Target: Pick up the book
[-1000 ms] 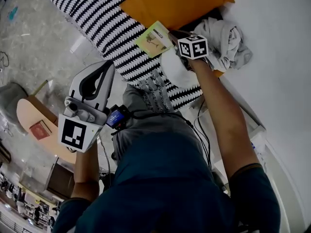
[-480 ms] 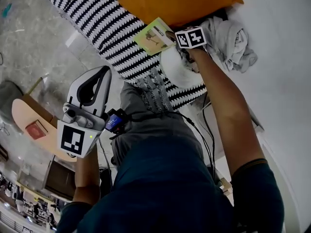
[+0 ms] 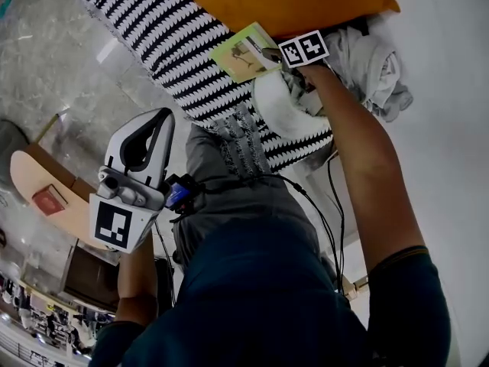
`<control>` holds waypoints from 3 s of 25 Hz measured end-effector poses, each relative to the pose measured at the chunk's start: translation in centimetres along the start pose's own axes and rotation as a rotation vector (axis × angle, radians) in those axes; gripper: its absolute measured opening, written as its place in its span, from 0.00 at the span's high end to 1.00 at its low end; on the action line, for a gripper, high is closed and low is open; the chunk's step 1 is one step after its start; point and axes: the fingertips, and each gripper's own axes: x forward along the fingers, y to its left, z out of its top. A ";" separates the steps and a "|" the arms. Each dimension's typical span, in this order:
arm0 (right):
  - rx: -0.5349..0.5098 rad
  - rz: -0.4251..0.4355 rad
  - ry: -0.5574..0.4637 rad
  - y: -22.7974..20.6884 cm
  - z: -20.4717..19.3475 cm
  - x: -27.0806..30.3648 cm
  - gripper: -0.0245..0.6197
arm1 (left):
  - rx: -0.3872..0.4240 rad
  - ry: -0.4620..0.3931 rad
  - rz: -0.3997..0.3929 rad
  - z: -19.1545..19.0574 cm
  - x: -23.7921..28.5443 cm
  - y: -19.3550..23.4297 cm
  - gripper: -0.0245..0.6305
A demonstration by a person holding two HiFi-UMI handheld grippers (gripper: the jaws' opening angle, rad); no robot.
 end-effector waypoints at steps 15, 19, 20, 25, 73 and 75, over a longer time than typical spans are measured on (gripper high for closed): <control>-0.135 0.056 0.215 2.1 -2.9 2.7 0.66 | -0.034 0.006 0.004 -1.5 -0.2 0.5 0.96; -0.149 0.056 0.191 3.9 -2.7 2.7 0.72 | -0.027 -0.001 0.002 -1.1 -0.5 0.3 0.96; -0.150 0.052 0.179 4.3 -2.6 2.6 0.72 | -0.024 -0.003 0.002 -1.0 -0.5 0.3 0.96; -0.093 0.049 0.079 6.2 -2.3 1.4 0.72 | -0.001 -0.016 -0.003 0.3 -0.8 -0.4 0.96; -0.504 -0.149 -1.445 39.0 -6.1 -61.5 0.73 | 0.432 -0.276 -0.017 18.8 -12.2 -21.2 0.96; -0.510 -0.156 -1.444 39.3 -6.1 -61.9 0.73 | 0.431 -0.275 -0.018 18.9 -12.3 -21.3 0.96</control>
